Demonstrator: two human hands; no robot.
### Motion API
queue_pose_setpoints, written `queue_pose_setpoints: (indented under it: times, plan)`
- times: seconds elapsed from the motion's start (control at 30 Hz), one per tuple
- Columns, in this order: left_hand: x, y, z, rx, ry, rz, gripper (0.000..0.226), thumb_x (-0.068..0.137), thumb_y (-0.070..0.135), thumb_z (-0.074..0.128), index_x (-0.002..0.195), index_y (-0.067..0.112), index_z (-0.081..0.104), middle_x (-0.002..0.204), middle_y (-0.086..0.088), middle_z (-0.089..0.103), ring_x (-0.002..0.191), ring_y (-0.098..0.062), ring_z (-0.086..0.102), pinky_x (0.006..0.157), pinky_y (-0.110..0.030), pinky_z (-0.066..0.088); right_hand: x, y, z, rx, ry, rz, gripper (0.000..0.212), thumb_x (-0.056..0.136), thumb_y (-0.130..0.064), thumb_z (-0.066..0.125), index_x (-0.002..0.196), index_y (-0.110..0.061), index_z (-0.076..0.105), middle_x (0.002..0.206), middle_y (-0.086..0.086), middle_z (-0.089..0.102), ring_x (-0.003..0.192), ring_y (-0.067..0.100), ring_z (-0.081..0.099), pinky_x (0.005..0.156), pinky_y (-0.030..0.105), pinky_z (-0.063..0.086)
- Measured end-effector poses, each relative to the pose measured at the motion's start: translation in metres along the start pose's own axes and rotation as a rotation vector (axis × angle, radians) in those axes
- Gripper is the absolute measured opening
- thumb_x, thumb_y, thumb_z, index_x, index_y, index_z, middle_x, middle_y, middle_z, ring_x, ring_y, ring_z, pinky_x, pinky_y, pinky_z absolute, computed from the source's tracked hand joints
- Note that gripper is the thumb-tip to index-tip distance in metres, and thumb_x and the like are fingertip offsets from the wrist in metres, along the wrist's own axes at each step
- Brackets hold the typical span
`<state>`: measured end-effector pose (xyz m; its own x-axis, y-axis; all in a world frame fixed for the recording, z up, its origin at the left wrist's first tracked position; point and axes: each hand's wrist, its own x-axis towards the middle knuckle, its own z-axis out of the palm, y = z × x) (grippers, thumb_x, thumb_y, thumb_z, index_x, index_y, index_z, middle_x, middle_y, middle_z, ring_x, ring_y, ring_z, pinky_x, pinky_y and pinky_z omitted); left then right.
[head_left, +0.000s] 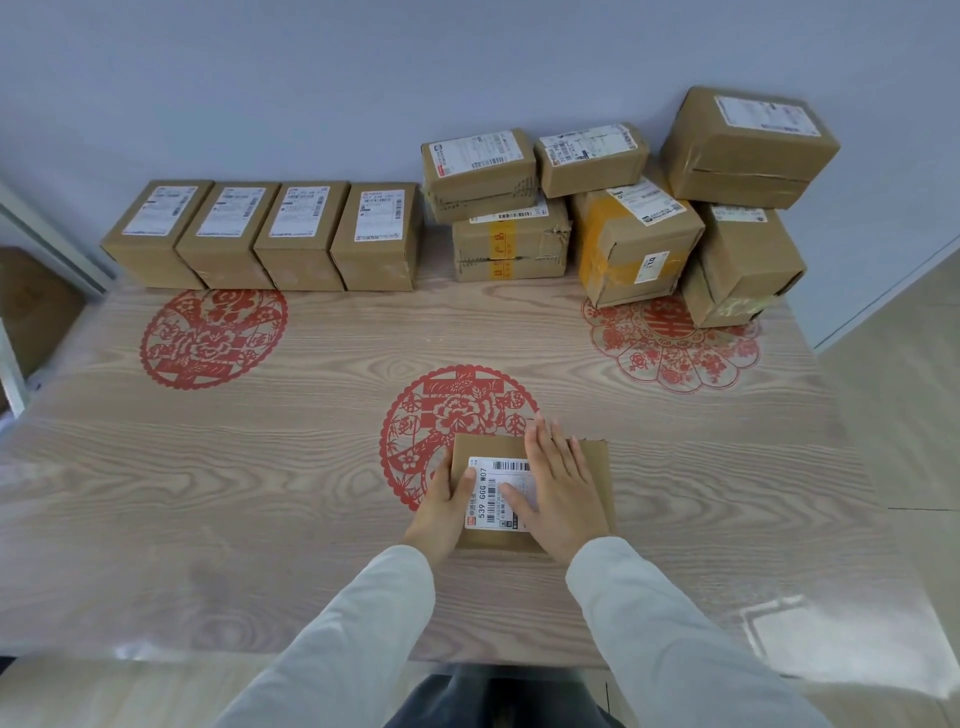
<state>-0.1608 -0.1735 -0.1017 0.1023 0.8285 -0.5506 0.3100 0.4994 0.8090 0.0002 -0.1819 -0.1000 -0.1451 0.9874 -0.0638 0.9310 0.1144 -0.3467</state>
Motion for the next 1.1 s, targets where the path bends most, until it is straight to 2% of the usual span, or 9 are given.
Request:
queue_pose_setpoints:
  times: [0.07, 0.13, 0.23, 0.33, 0.4, 0.6, 0.83, 0.97, 1.1]
  plan:
    - [-0.006, 0.003, -0.003, -0.041, 0.005, -0.004, 0.065, 0.098, 0.045, 0.04, 0.152, 0.026, 0.009, 0.138, 0.012, 0.042, 0.124, -0.009, 0.044, 0.112, -0.035, 0.031, -0.006, 0.006, -0.013, 0.261, 0.016, 0.071, 0.093, 0.084, -0.074, 0.025, 0.151, -0.015, -0.003, 0.15, -0.008, -0.02, 0.142, 0.01, -0.019, 0.113, 0.024, -0.017]
    - [-0.008, -0.002, -0.007, -0.103, 0.001, -0.013, 0.067, 0.099, 0.04, 0.043, 0.153, 0.023, 0.007, 0.134, 0.012, 0.039, 0.123, -0.005, 0.037, 0.11, -0.029, 0.026, -0.016, 0.016, -0.024, 0.445, 0.122, 0.195, 0.086, 0.09, -0.054, 0.05, 0.152, -0.019, 0.002, 0.153, -0.011, -0.013, 0.144, 0.006, -0.014, 0.117, 0.028, -0.005]
    - [-0.013, -0.019, -0.012, -0.171, 0.005, -0.017, 0.074, 0.093, 0.044, 0.052, 0.152, 0.025, 0.012, 0.144, 0.01, 0.038, 0.135, -0.011, 0.035, 0.115, -0.033, 0.025, -0.031, 0.034, -0.026, 0.646, 0.179, 0.451, 0.078, 0.091, -0.043, 0.056, 0.152, -0.021, 0.012, 0.16, -0.007, 0.005, 0.146, 0.006, 0.0, 0.119, 0.03, 0.004]
    - [-0.022, -0.029, -0.012, -0.134, -0.03, 0.004, 0.101, 0.072, 0.071, 0.063, 0.152, 0.031, 0.016, 0.147, 0.01, 0.042, 0.136, -0.011, 0.037, 0.116, -0.041, 0.027, -0.035, 0.045, -0.021, 0.85, 0.119, 0.623, 0.076, 0.089, -0.045, 0.058, 0.151, -0.026, 0.019, 0.158, -0.005, 0.019, 0.146, 0.013, 0.014, 0.12, 0.039, 0.013]
    - [-0.029, -0.03, -0.01, -0.117, -0.066, 0.013, 0.106, 0.069, 0.071, 0.065, 0.152, 0.029, 0.013, 0.146, 0.013, 0.041, 0.134, -0.008, 0.038, 0.115, -0.035, 0.027, -0.032, 0.048, -0.019, 0.866, 0.079, 0.62, 0.074, 0.09, -0.045, 0.057, 0.151, -0.028, 0.02, 0.157, -0.005, 0.022, 0.145, 0.014, 0.018, 0.119, 0.04, 0.016]
    - [-0.044, -0.039, 0.004, -0.164, -0.013, 0.015, 0.097, 0.088, 0.038, 0.059, 0.15, 0.023, -0.015, 0.148, 0.012, 0.026, 0.131, -0.002, 0.03, 0.105, -0.021, 0.024, -0.002, 0.057, -0.027, 0.876, 0.057, 0.54, 0.069, 0.092, -0.049, 0.051, 0.151, -0.032, 0.019, 0.158, -0.006, 0.018, 0.146, 0.012, 0.015, 0.119, 0.04, 0.014]
    - [-0.056, -0.051, 0.019, -0.189, 0.066, -0.08, 0.142, 0.054, 0.085, 0.061, 0.141, 0.029, -0.035, 0.161, 0.004, -0.004, 0.147, -0.016, 0.008, 0.12, -0.044, 0.012, 0.013, 0.067, -0.024, 0.872, -0.058, 0.484, 0.056, 0.092, -0.046, 0.052, 0.144, -0.03, 0.038, 0.155, -0.003, 0.029, 0.143, 0.015, 0.024, 0.118, 0.037, 0.019]
    - [-0.065, -0.049, 0.033, -0.236, 0.143, -0.134, 0.126, 0.065, 0.065, 0.058, 0.144, 0.024, -0.03, 0.159, 0.002, -0.018, 0.148, -0.017, -0.005, 0.12, -0.044, 0.007, 0.016, 0.074, -0.023, 0.866, -0.102, 0.432, 0.046, 0.094, -0.039, 0.054, 0.137, -0.026, 0.048, 0.147, -0.003, 0.042, 0.137, 0.014, 0.035, 0.112, 0.027, 0.024]
    - [-0.072, -0.046, 0.059, -0.316, 0.257, -0.183, 0.107, 0.082, 0.052, 0.056, 0.148, 0.024, -0.024, 0.16, 0.003, -0.014, 0.148, -0.017, -0.003, 0.12, -0.04, 0.005, 0.018, 0.086, -0.027, 0.877, -0.159, 0.366, 0.04, 0.094, -0.031, 0.056, 0.132, -0.019, 0.055, 0.14, -0.002, 0.051, 0.13, 0.013, 0.044, 0.11, 0.026, 0.029]
